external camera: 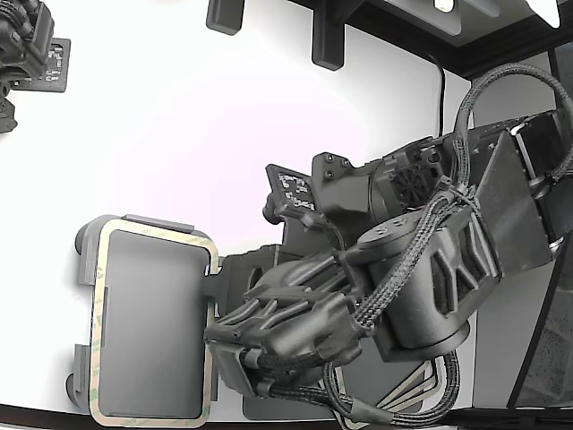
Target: Move top rectangular frame to the holder.
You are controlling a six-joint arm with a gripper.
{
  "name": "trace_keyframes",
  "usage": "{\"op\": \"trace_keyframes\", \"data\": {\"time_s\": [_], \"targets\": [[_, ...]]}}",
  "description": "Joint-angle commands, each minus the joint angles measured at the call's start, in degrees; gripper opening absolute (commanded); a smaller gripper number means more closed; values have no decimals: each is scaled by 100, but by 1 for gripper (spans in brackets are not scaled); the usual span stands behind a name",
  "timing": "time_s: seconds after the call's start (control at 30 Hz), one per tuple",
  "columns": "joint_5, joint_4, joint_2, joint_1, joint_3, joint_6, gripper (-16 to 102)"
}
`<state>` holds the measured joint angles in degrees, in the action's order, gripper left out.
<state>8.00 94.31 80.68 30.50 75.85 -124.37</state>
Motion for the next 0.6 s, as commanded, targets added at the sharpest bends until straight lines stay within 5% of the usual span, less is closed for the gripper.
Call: {"op": "trace_keyframes", "data": {"time_s": [0.0, 0.57], "targets": [[-18, 62, 70, -114, -114, -9, -11], [-114, 53, -18, -176, -79, -26, -11]]}}
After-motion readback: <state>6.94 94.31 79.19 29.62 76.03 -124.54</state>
